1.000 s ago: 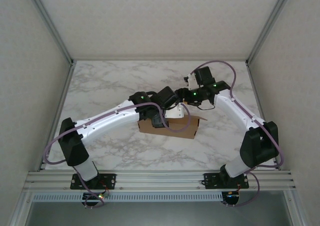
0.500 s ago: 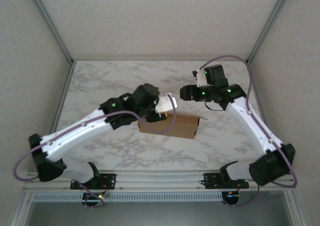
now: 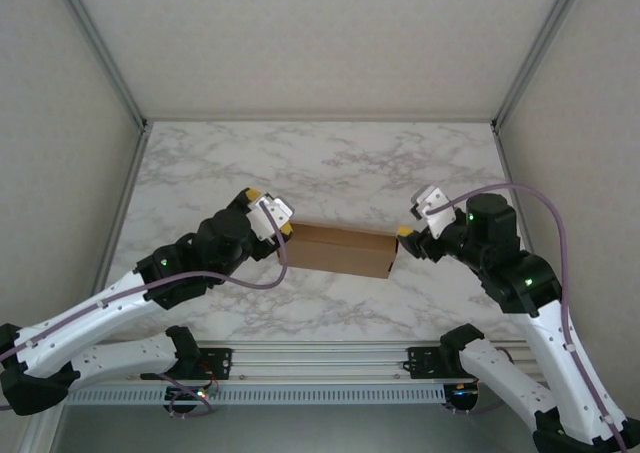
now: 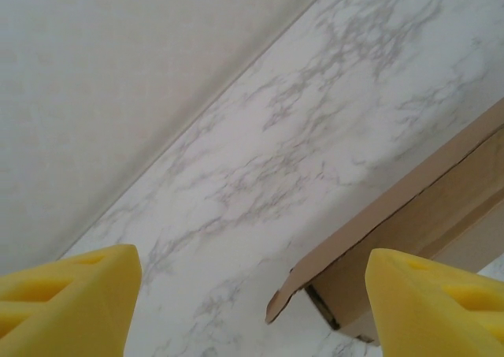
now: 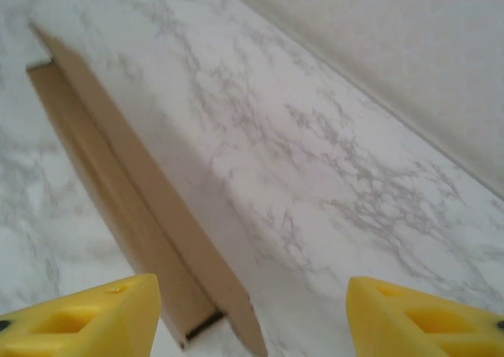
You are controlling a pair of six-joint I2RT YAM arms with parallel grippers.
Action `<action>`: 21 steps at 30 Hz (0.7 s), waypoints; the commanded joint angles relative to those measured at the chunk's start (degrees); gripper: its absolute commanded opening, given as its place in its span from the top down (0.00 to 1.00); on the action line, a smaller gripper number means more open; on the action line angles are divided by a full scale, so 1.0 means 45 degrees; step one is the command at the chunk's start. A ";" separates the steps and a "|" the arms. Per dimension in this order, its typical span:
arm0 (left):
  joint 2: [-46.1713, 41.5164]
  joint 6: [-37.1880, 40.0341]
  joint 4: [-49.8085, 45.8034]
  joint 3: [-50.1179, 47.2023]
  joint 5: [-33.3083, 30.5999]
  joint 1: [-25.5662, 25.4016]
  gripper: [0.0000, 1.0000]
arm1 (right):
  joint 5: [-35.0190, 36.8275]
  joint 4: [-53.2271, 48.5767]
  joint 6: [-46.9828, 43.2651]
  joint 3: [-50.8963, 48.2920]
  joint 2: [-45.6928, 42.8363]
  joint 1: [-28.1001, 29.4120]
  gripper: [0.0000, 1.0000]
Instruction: Fold the paper box
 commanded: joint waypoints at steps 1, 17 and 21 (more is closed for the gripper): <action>-0.0956 -0.0396 0.0304 -0.0478 -0.0969 0.0178 0.25 | 0.0119 -0.1808 -0.3013 -0.0546 -0.0657 0.0169 0.38; -0.2079 0.0623 0.0823 -0.2201 -0.0654 0.1147 0.26 | 0.1652 0.0464 -0.4213 -0.2264 0.1284 0.0139 0.56; -0.2388 0.0698 0.0979 -0.2551 -0.0543 0.1156 0.26 | 0.1704 0.0800 -0.4204 -0.2083 0.2118 0.0124 0.57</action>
